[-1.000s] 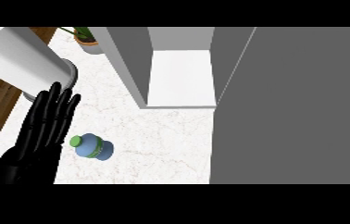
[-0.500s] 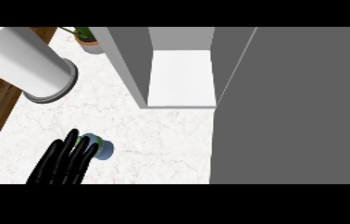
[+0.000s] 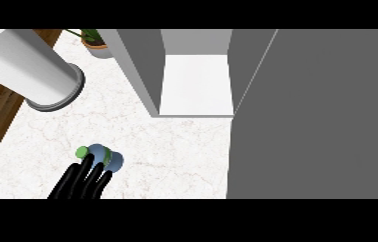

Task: Pick up the bottled water, place it into the cabinet and close the cabinet

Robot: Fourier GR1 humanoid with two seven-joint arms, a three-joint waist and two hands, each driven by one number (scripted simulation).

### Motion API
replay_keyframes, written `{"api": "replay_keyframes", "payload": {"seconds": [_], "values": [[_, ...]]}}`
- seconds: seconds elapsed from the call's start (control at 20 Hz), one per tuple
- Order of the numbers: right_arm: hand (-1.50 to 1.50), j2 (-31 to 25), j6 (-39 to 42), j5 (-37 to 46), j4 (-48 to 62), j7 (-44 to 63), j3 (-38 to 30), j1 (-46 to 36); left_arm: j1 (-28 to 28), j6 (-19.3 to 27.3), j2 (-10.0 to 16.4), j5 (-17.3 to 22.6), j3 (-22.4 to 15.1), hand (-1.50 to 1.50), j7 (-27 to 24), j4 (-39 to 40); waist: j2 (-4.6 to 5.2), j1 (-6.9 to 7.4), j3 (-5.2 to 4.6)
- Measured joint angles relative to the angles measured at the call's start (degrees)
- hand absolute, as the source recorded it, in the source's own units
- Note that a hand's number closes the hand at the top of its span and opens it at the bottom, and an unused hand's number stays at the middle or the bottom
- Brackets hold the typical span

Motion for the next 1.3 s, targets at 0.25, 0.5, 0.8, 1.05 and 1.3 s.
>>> {"api": "replay_keyframes", "payload": {"seconds": [0.25, 0.5, 0.8, 1.05, 1.3], "values": [[-1.5, 0.28, 0.59, -0.36, -0.04, -0.31, -0.36, 0.34, 0.69, 1.93, 0.95, -0.45, -1.49, -1.5, 0.62, -0.32, -0.1, 0.02, 0.03], [-1.5, 0.04, 1.62, -0.85, -0.16, -0.24, -1.05, 1.35, 2.38, 3.07, 2.58, -0.71, -1.65, -1.5, -0.42, -0.55, -0.23, -0.01, 0.01], [-1.5, -0.04, 3.79, -1.66, -0.11, -1.77, -2.56, 3.9, 2.76, 5.03, 3.39, -0.93, -0.73, -1.5, -1.19, -0.47, -0.19, -0.41, 0.01], [-1.5, 0.49, 5.49, -2.32, -0.09, -3.82, -3.35, 6.79, 4.03, 6.54, 3.81, -1.07, 1.16, -1.5, -4.29, -0.17, -0.23, -0.48, -0.03], [-1.5, 0.31, 7.37, -3.1, -0.09, -5.63, -5.03, 9.17, 5.77, 6.48, 5.48, -0.79, 5.66, -1.5, -6.46, 0.38, -0.08, -0.57, -0.09]]}}
